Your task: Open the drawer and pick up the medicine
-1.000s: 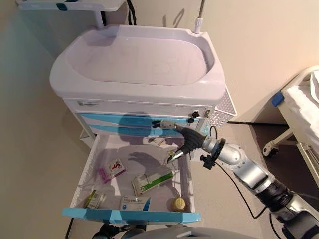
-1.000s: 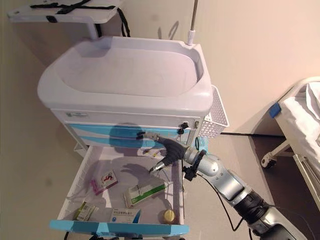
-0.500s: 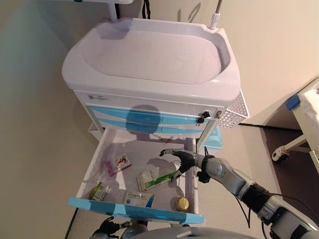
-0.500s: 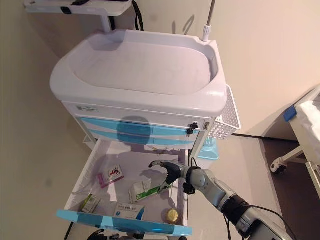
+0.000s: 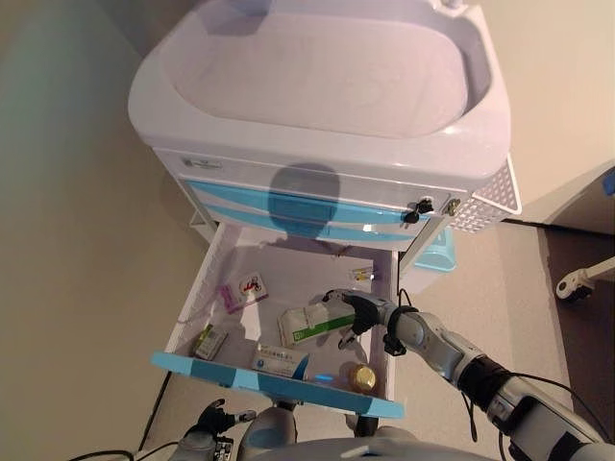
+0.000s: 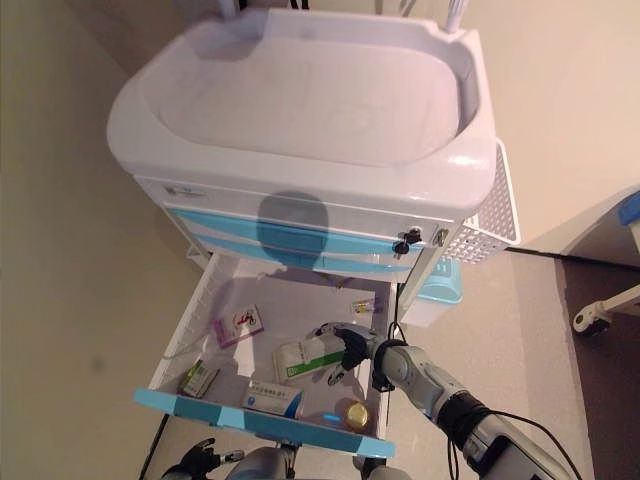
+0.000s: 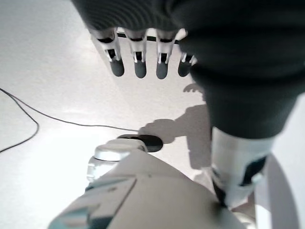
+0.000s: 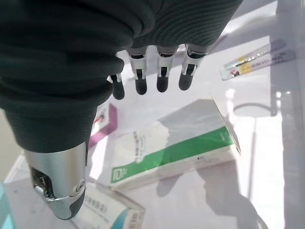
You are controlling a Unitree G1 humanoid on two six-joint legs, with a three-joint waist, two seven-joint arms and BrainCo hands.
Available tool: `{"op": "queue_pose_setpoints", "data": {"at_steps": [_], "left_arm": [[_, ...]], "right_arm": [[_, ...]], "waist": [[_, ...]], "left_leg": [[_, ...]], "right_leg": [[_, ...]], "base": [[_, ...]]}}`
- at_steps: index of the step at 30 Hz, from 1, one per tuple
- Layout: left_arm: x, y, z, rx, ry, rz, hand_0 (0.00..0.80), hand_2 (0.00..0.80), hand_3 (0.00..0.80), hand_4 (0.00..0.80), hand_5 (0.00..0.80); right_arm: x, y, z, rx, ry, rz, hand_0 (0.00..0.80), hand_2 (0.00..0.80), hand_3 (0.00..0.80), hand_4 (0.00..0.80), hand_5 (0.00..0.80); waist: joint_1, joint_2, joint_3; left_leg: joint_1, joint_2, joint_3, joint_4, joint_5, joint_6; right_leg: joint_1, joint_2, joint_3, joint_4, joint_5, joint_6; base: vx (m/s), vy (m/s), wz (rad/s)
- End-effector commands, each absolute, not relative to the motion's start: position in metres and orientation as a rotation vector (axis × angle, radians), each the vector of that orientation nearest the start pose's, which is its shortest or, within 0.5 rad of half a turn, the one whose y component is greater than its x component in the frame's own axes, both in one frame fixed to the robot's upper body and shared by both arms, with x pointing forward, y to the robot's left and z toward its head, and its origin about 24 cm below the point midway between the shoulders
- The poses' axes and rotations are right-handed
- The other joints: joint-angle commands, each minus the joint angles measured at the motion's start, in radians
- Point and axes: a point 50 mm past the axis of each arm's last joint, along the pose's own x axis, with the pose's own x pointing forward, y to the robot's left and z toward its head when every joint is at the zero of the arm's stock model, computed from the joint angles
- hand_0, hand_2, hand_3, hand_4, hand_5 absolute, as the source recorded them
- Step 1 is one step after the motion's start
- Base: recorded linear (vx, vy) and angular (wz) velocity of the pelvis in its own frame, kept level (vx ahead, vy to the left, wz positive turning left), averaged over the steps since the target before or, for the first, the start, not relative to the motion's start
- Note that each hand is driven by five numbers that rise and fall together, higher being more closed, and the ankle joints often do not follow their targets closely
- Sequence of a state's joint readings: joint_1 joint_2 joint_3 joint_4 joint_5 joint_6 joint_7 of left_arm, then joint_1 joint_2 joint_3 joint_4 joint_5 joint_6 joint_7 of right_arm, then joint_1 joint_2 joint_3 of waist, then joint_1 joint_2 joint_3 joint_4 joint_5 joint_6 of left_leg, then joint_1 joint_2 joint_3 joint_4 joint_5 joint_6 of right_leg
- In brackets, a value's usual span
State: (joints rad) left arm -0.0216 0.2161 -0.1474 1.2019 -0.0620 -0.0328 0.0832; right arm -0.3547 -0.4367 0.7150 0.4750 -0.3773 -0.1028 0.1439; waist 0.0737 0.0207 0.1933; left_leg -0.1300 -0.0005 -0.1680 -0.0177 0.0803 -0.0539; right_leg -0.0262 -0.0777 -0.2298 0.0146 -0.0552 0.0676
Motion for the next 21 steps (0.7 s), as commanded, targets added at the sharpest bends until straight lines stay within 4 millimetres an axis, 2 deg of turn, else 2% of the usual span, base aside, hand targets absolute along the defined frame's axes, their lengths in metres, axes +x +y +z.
{"op": "queue_pose_setpoints", "data": {"at_steps": [1,7,8,17,21], "left_arm": [[0.101,0.223,-0.161,0.295,1.177,0.101,0.000,0.000,0.000,0.000,0.000],[0.103,0.222,-0.161,0.297,1.168,0.111,0.000,0.000,0.000,0.000,0.000],[0.107,0.222,-0.160,0.300,1.157,0.120,0.000,0.000,0.000,0.000,0.000],[0.122,0.221,-0.155,0.311,1.103,0.138,0.000,0.000,0.000,0.000,0.000],[0.123,0.220,-0.155,0.313,1.096,0.146,0.000,0.000,0.000,0.000,0.000]], "right_arm": [[0.277,-0.087,0.008,-0.986,-0.045,0.792,0.000,0.000,0.000,0.000,0.000],[0.278,-0.084,0.013,-0.990,-0.098,0.763,0.000,0.000,0.000,0.000,0.000],[0.280,-0.080,0.019,-0.976,-0.128,0.757,0.000,0.000,0.000,0.000,0.000],[0.283,-0.075,0.031,-0.934,-0.208,0.685,0.000,0.000,0.000,0.000,0.000],[0.283,-0.077,0.036,-0.949,-0.250,0.654,0.000,0.000,0.000,0.000,0.000]], "waist": [[0.017,-0.049,-0.005],[0.013,-0.053,0.006],[0.011,-0.056,0.012],[0.003,-0.058,0.031],[0.000,-0.057,0.031]], "left_leg": [[-0.022,-0.078,0.009,0.049,-0.062,0.047],[-0.049,-0.070,0.033,0.047,-0.055,0.047],[-0.055,-0.068,0.039,0.044,-0.052,0.046],[-0.064,-0.066,0.050,0.035,-0.046,0.046],[-0.061,-0.068,0.052,0.036,-0.048,0.047]], "right_leg": [[-0.113,-0.045,0.014,0.052,0.076,0.043],[-0.142,-0.042,0.039,0.028,0.100,0.047],[-0.149,-0.041,0.044,0.022,0.106,0.047],[-0.165,-0.041,0.053,0.012,0.120,0.050],[-0.163,-0.042,0.057,0.014,0.119,0.051]], "base": [[0.000,0.000,0.00],[-0.018,0.014,-0.04],[-0.018,0.008,-0.13],[-0.007,0.006,-0.06],[0.000,0.000,0.00]]}}
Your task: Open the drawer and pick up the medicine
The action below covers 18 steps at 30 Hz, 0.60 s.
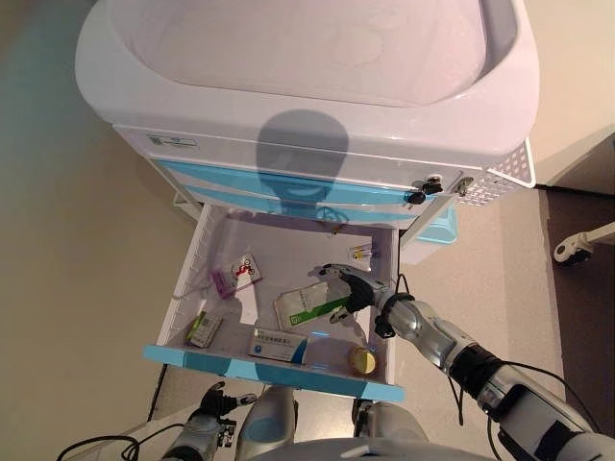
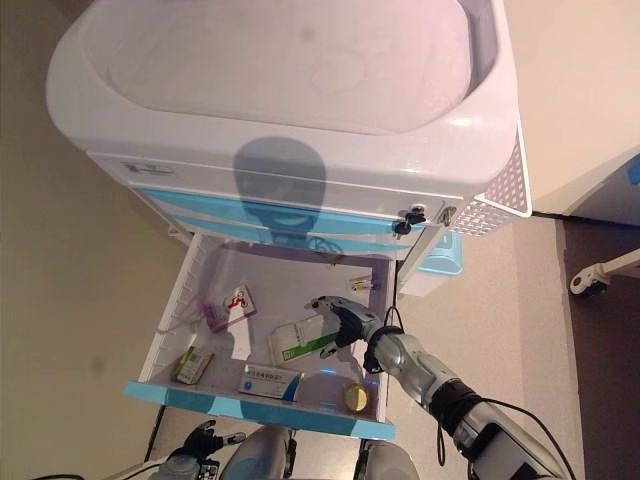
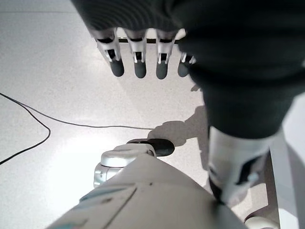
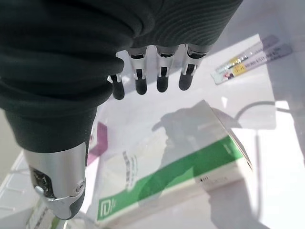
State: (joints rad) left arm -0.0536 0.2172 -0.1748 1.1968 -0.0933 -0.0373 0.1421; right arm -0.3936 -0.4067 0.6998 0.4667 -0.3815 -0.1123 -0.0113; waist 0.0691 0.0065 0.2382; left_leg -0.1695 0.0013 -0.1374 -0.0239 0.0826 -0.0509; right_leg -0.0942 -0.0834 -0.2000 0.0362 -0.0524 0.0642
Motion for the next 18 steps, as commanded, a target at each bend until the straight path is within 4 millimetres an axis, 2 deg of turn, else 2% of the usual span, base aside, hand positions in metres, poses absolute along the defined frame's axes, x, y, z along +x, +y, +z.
{"op": "queue_pose_setpoints", "data": {"at_steps": [1,10,13,14,18], "left_arm": [[0.123,0.220,-0.155,0.314,1.096,0.147,0.000,0.000,0.000,0.000,0.000],[0.119,0.218,-0.156,0.312,1.102,0.152,0.000,0.000,0.000,0.000,0.000],[0.119,0.216,-0.157,0.307,1.104,0.146,0.000,0.000,0.000,0.000,0.000],[0.121,0.214,-0.157,0.306,1.101,0.135,0.000,0.000,0.000,0.000,0.000],[0.126,0.212,-0.156,0.305,1.094,0.123,0.000,0.000,0.000,0.000,0.000]], "right_arm": [[0.283,-0.076,0.034,-0.951,-0.250,0.654,0.000,0.000,0.000,0.000,0.000],[0.282,-0.073,0.028,-1.029,-0.240,0.689,0.000,0.000,0.000,0.000,0.000],[0.284,-0.071,0.022,-1.107,-0.224,0.725,0.000,0.000,0.000,0.000,0.000],[0.285,-0.066,0.020,-1.191,-0.242,0.774,0.000,0.000,0.000,0.000,0.000],[0.288,-0.064,0.012,-1.276,-0.219,0.797,0.000,0.000,0.000,0.000,0.000]], "waist": [[0.004,-0.042,-0.014],[0.004,-0.042,-0.016],[0.005,-0.045,-0.014],[0.008,-0.047,-0.012],[0.009,-0.051,-0.006]], "left_leg": [[-0.021,-0.071,0.022,0.043,-0.052,0.044],[-0.018,-0.072,0.021,0.040,-0.054,0.045],[-0.020,-0.072,0.019,0.040,-0.054,0.045],[-0.021,-0.071,0.017,0.040,-0.054,0.044],[-0.023,-0.071,0.016,0.039,-0.053,0.043]], "right_leg": [[-0.094,-0.037,0.028,-0.007,0.116,0.055],[-0.095,-0.038,0.030,-0.005,0.113,0.055],[-0.099,-0.038,0.030,-0.004,0.113,0.054],[-0.102,-0.038,0.031,-0.003,0.113,0.053],[-0.104,-0.038,0.031,-0.002,0.113,0.052]], "base": [[0.000,0.000,0.00],[0.000,0.000,0.00],[0.000,0.000,0.00],[0.000,0.000,0.00],[0.000,0.000,0.00]]}}
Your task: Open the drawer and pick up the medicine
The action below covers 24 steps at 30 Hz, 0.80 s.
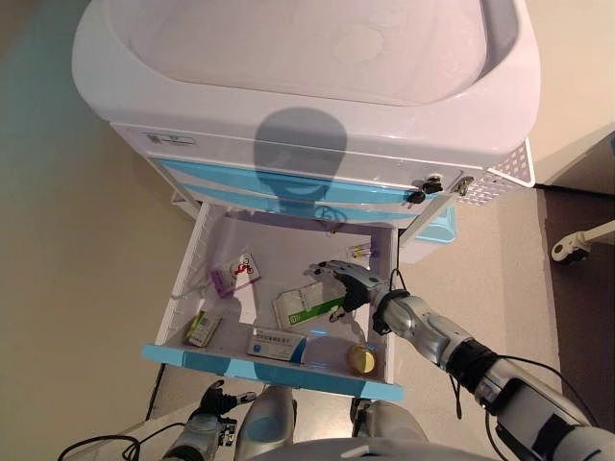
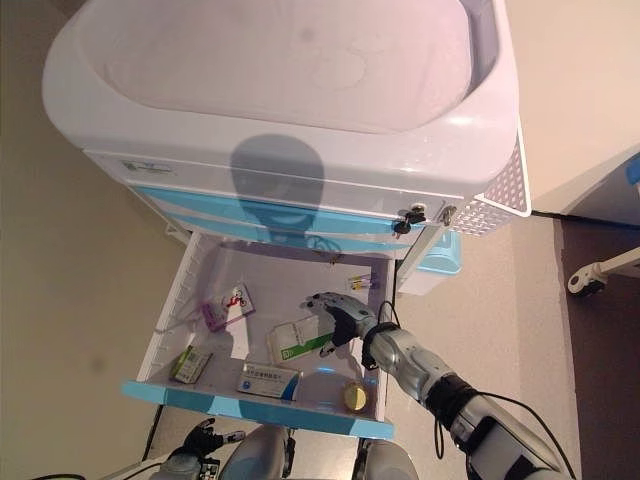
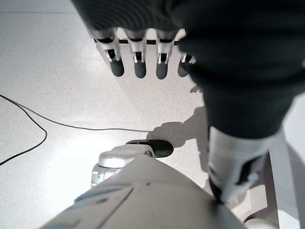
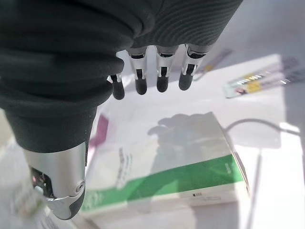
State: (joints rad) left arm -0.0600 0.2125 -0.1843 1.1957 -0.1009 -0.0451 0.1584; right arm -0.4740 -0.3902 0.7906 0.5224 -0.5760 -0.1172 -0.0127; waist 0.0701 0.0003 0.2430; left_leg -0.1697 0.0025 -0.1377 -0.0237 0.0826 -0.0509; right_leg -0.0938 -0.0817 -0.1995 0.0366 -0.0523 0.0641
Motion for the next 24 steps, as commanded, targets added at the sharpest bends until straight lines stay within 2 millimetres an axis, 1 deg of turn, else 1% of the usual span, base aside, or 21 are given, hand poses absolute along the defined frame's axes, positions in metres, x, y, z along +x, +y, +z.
{"op": "queue_pose_setpoints", "data": {"at_steps": [1,7,12,24], "left_arm": [[0.127,0.211,-0.156,0.307,1.094,0.122,0.000,0.000,0.000,0.000,0.000],[0.133,0.211,-0.154,0.306,1.081,0.135,0.000,0.000,0.000,0.000,0.000],[0.138,0.208,-0.152,0.300,1.063,0.142,0.000,0.000,0.000,0.000,0.000],[0.149,0.207,-0.148,0.306,1.022,0.164,0.000,0.000,0.000,0.000,0.000]], "right_arm": [[0.289,-0.064,0.010,-1.284,-0.213,0.799,0.000,0.000,0.000,0.000,0.000],[0.293,-0.056,0.010,-1.318,-0.222,0.794,0.000,0.000,0.000,0.000,0.000],[0.303,-0.051,0.010,-1.353,-0.218,0.750,0.000,0.000,0.000,0.000,0.000],[0.317,-0.053,0.021,-1.351,-0.255,0.613,0.000,0.000,0.000,0.000,0.000]], "waist": [[0.008,-0.044,-0.009],[0.010,-0.042,0.009],[0.019,-0.029,0.034],[0.032,-0.005,0.066]], "left_leg": [[-0.024,-0.072,0.015,0.039,-0.052,0.044],[-0.037,-0.073,0.015,0.041,-0.050,0.044],[-0.056,-0.078,0.019,0.059,-0.051,0.047],[-0.090,-0.085,0.020,0.067,-0.043,0.051]], "right_leg": [[-0.107,-0.041,0.030,-0.001,0.113,0.052],[-0.121,-0.044,0.030,0.008,0.113,0.051],[-0.138,-0.049,0.035,0.015,0.117,0.050],[-0.172,-0.061,0.033,0.030,0.122,0.051]], "base": [[0.000,0.000,0.00],[0.000,0.000,0.00],[0.000,0.000,0.00],[0.000,0.000,0.00]]}}
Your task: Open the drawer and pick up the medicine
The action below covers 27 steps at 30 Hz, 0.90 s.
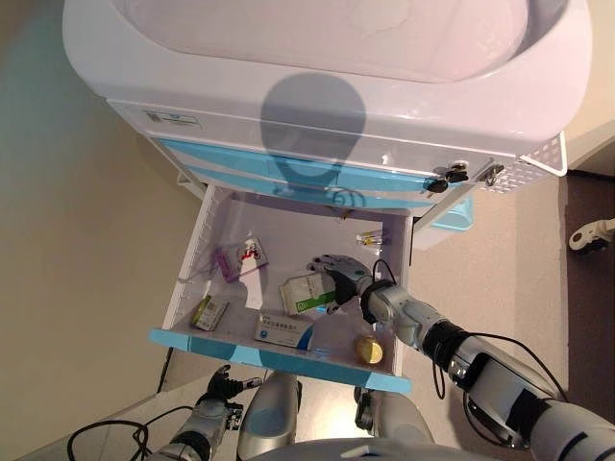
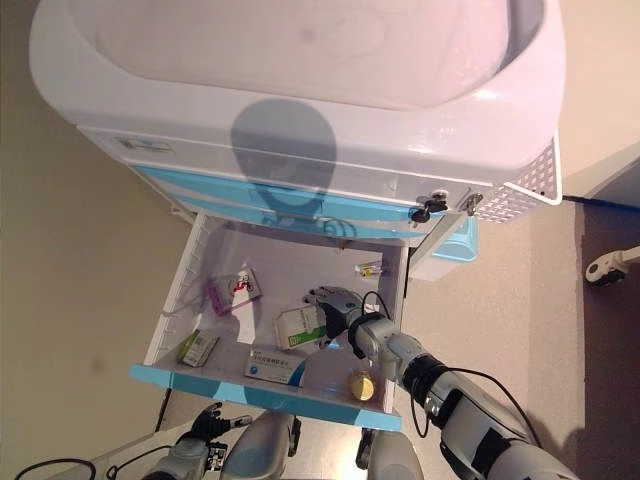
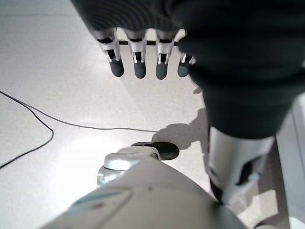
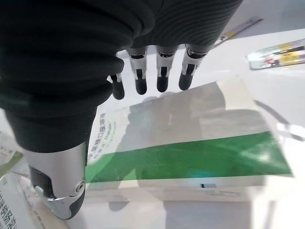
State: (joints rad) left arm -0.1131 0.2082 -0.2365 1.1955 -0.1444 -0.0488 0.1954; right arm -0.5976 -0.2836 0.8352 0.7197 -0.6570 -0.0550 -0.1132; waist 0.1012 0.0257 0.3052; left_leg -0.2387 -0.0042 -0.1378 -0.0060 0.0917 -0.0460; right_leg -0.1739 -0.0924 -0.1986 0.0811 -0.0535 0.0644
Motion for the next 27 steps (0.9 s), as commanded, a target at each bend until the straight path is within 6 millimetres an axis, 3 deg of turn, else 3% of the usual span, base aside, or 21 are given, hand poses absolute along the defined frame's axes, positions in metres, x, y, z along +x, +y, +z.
{"op": "queue_pose_setpoints", "data": {"at_steps": [1,11,12,13,14,15,27], "left_arm": [[0.149,0.206,-0.148,0.308,1.020,0.163,0.000,0.000,0.000,0.000,0.000],[0.154,0.203,-0.146,0.307,1.002,0.157,0.000,0.000,0.000,0.000,0.000],[0.157,0.201,-0.146,0.302,0.997,0.149,0.000,0.000,0.000,0.000,0.000],[0.157,0.201,-0.146,0.302,0.997,0.149,0.000,0.000,0.000,0.000,0.000],[0.160,0.199,-0.145,0.298,0.994,0.132,0.000,0.000,0.000,0.000,0.000],[0.160,0.199,-0.145,0.298,0.994,0.132,0.000,0.000,0.000,0.000,0.000],[0.163,0.199,-0.145,0.319,1.017,0.116,0.000,0.000,0.000,0.000,0.000]], "right_arm": [[0.318,-0.054,0.022,-1.350,-0.259,0.601,0.000,0.000,0.000,0.000,0.000],[0.323,-0.054,0.022,-1.366,-0.234,0.578,0.000,0.000,0.000,0.000,0.000],[0.322,-0.051,0.018,-1.376,-0.201,0.610,0.050,0.050,0.050,0.050,0.050],[0.322,-0.051,0.018,-1.376,-0.201,0.610,0.144,0.144,0.144,0.144,0.144],[0.321,-0.046,0.014,-1.398,-0.167,0.663,0.762,0.762,0.762,0.762,0.762],[0.321,-0.046,0.014,-1.398,-0.167,0.663,0.800,0.800,0.800,0.800,0.800],[0.317,-0.043,0.011,-1.405,-0.145,0.737,0.800,0.800,0.800,0.800,0.800]], "waist": [[0.001,-0.028,0.006],[0.007,-0.021,0.016],[0.007,-0.021,0.017],[0.006,-0.021,0.017],[0.005,-0.022,0.017],[0.005,-0.022,0.017],[0.003,-0.028,0.007]], "left_leg": [[-0.023,-0.079,0.019,0.049,-0.051,0.046],[-0.037,-0.084,0.012,0.049,-0.047,0.049],[-0.038,-0.085,0.009,0.050,-0.045,0.048],[-0.038,-0.085,0.009,0.050,-0.045,0.048],[-0.039,-0.086,0.003,0.050,-0.046,0.047],[-0.039,-0.086,0.003,0.050,-0.045,0.047],[-0.030,-0.096,-0.022,0.046,-0.045,0.050]], "right_leg": [[-0.095,-0.051,0.031,-0.014,0.124,0.051],[-0.106,-0.059,0.030,-0.007,0.124,0.051],[-0.108,-0.060,0.029,-0.002,0.121,0.049],[-0.108,-0.060,0.029,-0.002,0.121,0.049],[-0.107,-0.061,0.027,0.002,0.117,0.047],[-0.107,-0.061,0.027,0.002,0.117,0.047],[-0.102,-0.070,0.020,0.019,0.103,0.043]], "base": [[0.000,0.000,0.00],[0.000,0.000,0.00],[0.000,0.000,0.00],[0.000,0.000,0.00],[0.000,0.000,0.00],[0.000,0.000,0.00],[-0.001,0.002,0.07]]}}
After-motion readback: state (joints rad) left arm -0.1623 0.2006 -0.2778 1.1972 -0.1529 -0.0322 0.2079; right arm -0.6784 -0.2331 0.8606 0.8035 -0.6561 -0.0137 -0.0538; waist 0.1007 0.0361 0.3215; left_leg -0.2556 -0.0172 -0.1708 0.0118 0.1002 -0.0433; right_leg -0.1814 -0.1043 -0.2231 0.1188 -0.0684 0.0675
